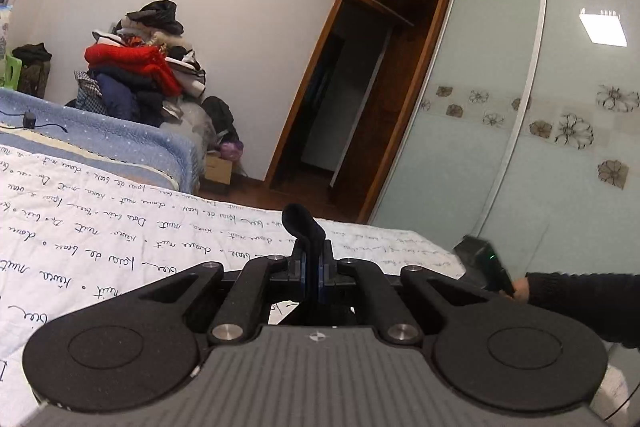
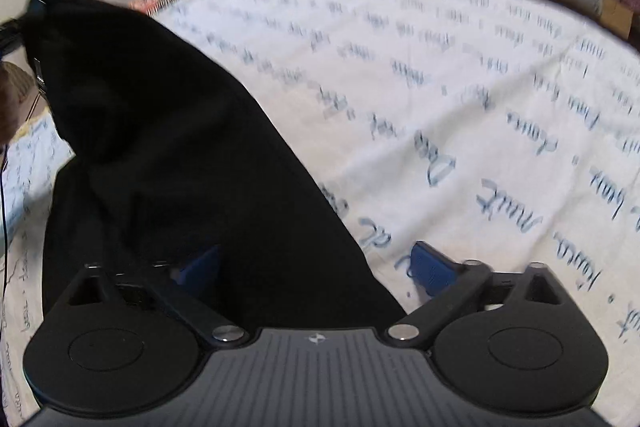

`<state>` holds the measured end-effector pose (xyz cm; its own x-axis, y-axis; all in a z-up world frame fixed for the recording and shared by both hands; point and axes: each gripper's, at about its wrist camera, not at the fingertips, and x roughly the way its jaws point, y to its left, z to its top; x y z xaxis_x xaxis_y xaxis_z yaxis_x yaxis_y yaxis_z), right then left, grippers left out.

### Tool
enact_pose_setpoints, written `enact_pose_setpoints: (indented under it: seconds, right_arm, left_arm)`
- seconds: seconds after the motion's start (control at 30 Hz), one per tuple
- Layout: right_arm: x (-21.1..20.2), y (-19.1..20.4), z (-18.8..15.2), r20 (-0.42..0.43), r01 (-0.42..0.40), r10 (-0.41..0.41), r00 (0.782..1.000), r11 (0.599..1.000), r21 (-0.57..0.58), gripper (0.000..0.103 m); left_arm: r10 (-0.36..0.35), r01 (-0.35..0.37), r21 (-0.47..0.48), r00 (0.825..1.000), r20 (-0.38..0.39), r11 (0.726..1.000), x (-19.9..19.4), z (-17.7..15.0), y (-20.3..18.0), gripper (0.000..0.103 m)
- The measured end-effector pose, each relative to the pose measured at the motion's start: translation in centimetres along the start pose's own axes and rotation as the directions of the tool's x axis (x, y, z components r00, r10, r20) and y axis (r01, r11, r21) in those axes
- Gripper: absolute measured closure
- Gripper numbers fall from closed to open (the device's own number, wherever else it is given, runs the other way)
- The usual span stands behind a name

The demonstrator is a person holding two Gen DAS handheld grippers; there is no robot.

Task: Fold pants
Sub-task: 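Grasp the pants leg hem with the right gripper and lift it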

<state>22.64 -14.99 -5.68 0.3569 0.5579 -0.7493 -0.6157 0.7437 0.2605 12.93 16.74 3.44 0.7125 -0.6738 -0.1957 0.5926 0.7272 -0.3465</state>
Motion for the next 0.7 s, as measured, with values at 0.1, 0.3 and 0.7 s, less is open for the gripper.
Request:
enact_pose_setpoints:
  seconds: [0.1,0.3,0.7]
  right_arm:
    - [0.2,-0.4,-0.4,-0.009,0.002,-0.002,1.0,1.0,-0.001,0.048]
    - [-0.4,-1.2,-0.7,-0.011,-0.033,0.033,0.999,0.999,0.04,0.09]
    - [-6.8,4.3,-1.0,0.116,-0.083,0.088,0.989,0.995,-0.048,0.099]
  left_arm:
    - [0.008,-0.008,-0.013,1.0,0.018,1.0,-0.7,0.5,0.3,0.098]
    - [0.04,-0.039,-0.072,0.999,0.009,0.997,-0.5,0.4,1.3,0.098]
    - [0.05,-0.046,-0.127,0.998,0.024,0.991,-2.5,0.7,2.2,0.098]
